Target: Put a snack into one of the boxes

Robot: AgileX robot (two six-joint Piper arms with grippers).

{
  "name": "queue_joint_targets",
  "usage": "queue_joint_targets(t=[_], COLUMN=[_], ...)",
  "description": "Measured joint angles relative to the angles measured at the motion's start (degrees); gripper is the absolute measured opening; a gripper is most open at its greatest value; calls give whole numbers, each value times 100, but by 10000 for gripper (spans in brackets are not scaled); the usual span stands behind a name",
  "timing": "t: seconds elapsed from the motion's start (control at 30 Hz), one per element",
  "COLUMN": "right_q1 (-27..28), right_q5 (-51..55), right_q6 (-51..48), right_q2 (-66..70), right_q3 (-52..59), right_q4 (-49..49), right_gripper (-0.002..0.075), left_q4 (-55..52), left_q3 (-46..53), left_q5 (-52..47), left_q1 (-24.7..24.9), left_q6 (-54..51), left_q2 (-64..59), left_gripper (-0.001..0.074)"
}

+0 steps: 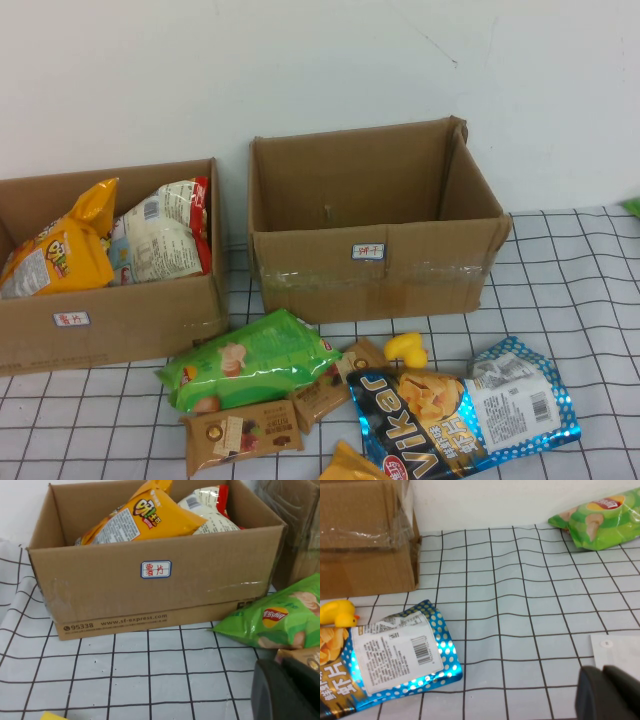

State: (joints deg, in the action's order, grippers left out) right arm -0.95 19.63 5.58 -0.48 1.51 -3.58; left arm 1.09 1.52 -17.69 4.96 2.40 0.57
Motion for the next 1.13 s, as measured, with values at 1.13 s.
queue_joint_targets(t=[1.13], right_q1=[0], right_q5=[0], right_q6=[0], right_q2=[0], right_q3=[0], right_q4=[0], right_gripper=[-1], left_q4=[899], left_q3=[0], left_q5=[-25], left_q1=[0], left_q6=[27], left_q2=[0], left_gripper=[-1])
